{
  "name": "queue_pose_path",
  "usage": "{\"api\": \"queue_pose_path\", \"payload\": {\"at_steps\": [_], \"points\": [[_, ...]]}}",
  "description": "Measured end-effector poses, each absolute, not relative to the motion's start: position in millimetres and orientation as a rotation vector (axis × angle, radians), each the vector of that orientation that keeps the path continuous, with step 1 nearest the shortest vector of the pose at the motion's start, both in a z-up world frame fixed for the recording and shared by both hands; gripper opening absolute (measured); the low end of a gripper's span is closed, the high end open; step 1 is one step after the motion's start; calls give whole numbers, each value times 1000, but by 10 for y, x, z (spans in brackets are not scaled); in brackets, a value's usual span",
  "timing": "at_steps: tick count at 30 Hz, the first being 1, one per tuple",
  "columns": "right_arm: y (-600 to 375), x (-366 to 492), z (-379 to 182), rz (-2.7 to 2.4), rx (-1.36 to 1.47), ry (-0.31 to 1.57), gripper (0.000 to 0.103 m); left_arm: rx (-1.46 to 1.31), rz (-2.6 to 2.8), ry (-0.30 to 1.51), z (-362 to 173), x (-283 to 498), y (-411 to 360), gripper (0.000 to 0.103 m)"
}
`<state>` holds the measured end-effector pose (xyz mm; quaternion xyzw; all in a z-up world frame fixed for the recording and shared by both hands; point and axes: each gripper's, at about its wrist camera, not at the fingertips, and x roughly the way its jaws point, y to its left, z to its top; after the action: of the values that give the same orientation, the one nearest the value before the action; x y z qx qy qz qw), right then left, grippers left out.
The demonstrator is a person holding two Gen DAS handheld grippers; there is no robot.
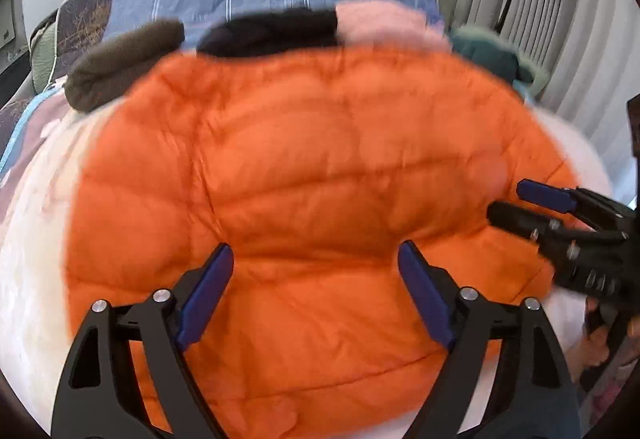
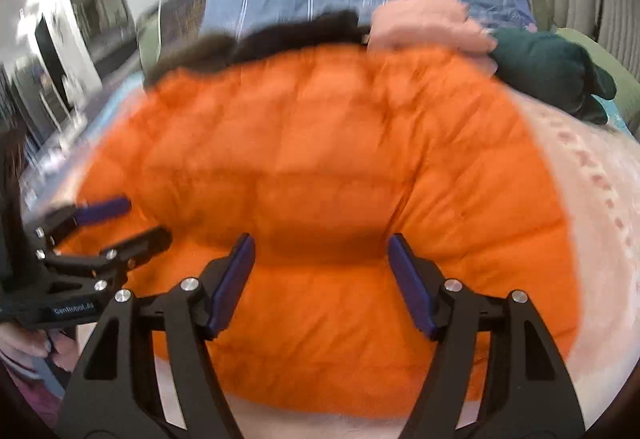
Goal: Fold large clothes
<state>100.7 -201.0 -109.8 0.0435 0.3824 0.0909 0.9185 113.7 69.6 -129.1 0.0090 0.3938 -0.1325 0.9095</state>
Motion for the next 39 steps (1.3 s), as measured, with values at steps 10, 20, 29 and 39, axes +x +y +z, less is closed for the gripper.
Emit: {"api": "queue_pose_path", "payload": {"at_steps": [10, 20, 29, 39], "points": [[-2725, 2215, -1052, -98, 131, 839, 52, -55, -79, 831, -1139, 2278, 1123, 57], [-2903, 2393, -1594, -36, 218, 874, 58, -140, -100, 847, -1704, 2566, 1343, 58], [-2763, 2411, -1417, -101, 154, 882, 60, -151, -108, 826, -1729, 2473, 1349, 57], [-1470, 2337, -620, 83, 57, 784, 60, -234, -171, 792, -1686, 2392, 1458, 63]]}}
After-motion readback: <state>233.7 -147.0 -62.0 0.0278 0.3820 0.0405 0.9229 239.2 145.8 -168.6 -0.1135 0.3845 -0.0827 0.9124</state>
